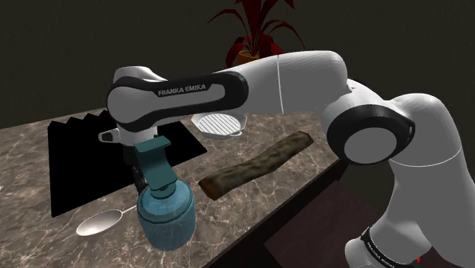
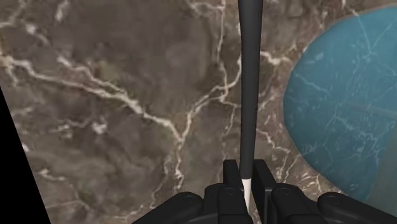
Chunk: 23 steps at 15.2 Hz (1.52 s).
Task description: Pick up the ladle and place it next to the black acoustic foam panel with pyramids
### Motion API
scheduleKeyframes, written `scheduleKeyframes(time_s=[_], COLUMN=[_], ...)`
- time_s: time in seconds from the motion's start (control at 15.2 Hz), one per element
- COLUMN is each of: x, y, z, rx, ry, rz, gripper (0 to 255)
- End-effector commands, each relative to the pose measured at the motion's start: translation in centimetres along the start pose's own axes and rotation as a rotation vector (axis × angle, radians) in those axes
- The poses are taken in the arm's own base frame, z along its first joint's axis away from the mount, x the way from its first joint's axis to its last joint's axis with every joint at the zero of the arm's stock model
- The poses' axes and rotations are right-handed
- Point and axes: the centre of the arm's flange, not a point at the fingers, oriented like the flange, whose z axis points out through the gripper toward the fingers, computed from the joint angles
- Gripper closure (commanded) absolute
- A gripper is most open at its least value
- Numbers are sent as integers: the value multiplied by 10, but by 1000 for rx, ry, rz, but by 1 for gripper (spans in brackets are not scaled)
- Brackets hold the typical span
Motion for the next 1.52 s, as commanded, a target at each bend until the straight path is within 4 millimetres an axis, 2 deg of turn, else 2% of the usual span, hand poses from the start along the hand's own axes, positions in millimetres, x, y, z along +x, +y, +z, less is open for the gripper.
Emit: scheduleKeyframes(time_s=[0.0,0.53,0.59,0.92,1.19,1.45], x=[-1,-1,-1,-1,-1,-1], y=[4,4,4,4,4,4], z=[9,10,10,10,-40,-40], rx=[0,0,0,0,0,0], ry=[0,0,0,0,0,0], rz=[0,0,0,0,0,0], gripper=[255,255,0,0,0,0])
